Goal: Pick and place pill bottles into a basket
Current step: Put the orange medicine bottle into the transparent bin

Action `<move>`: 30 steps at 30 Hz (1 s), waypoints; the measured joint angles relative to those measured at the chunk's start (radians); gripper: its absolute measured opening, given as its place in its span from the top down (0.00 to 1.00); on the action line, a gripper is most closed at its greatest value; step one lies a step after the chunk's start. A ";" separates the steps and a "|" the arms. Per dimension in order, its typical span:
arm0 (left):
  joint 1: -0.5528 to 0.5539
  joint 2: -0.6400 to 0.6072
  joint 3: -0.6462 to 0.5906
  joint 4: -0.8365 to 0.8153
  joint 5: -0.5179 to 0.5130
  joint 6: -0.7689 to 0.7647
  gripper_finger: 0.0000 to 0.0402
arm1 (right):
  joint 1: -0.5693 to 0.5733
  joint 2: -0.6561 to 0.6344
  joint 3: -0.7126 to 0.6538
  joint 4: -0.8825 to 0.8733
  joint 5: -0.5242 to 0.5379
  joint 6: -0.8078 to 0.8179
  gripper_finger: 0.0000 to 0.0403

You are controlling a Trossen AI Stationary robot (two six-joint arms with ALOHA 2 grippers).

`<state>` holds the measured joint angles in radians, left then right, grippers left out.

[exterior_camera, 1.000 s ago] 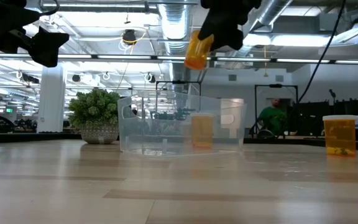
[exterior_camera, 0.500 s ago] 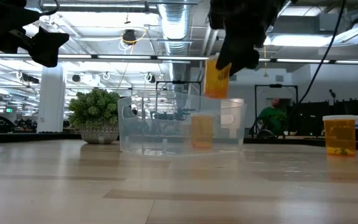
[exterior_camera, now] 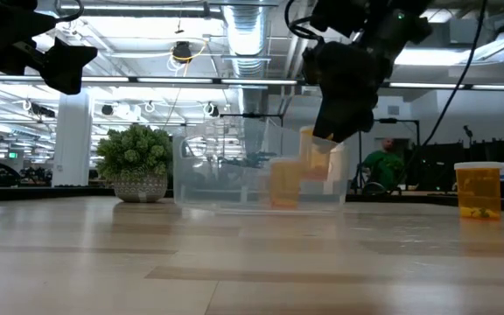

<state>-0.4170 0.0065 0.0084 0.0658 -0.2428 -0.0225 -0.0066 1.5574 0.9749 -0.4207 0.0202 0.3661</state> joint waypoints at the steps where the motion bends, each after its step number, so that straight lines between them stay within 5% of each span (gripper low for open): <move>1: 0.000 0.000 0.000 0.000 0.000 0.000 0.31 | -0.003 0.000 0.000 0.004 -0.007 -0.003 0.49; 30: 0.000 0.000 0.000 0.000 0.000 0.000 0.31 | 0.082 0.002 -0.001 0.007 -0.054 -0.166 0.52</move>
<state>-0.4168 0.0067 0.0082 0.0658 -0.2428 -0.0223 0.0754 1.5593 0.9741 -0.4137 -0.0340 0.2004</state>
